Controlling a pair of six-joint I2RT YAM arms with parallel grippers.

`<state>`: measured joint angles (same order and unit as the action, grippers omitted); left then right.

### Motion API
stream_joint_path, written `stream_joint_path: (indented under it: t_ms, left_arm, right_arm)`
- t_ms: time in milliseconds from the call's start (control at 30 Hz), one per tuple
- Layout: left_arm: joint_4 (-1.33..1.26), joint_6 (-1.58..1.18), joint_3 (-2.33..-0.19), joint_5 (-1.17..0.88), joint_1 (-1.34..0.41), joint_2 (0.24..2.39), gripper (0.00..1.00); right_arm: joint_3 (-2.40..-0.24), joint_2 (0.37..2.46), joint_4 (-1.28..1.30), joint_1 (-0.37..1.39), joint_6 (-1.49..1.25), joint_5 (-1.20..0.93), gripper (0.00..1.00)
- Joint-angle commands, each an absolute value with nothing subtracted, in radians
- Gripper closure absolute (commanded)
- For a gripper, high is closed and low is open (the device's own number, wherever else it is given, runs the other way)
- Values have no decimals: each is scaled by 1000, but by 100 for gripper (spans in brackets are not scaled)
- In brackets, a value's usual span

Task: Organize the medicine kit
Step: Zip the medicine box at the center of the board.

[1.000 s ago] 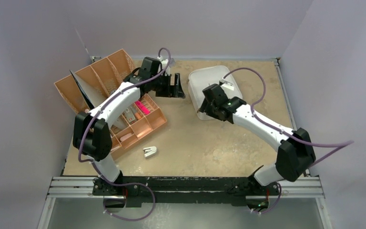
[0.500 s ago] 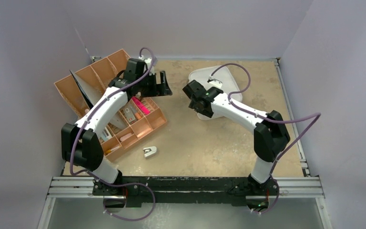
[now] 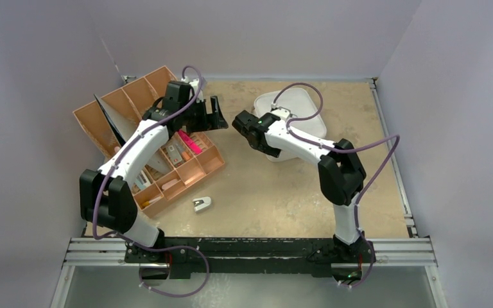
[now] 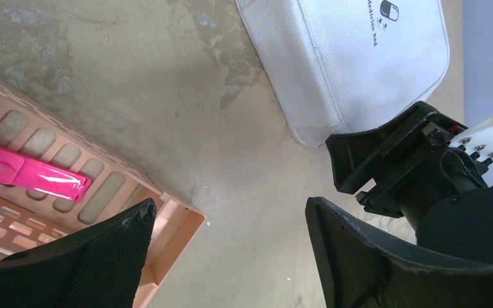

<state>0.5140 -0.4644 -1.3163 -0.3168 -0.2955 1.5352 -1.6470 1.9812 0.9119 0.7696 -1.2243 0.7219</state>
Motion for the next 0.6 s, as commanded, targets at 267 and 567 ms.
stream_joint_path:
  t_ms: [267, 567]
  left_arm:
    - [474, -512, -1330, -406, -291, 1527, 27]
    - [406, -597, -1347, -490, -307, 1607, 35]
  right_arm:
    - [-1413, 1834, 677, 772, -1011, 738, 89]
    - [-1091, 1645, 234, 753, -776, 552, 100]
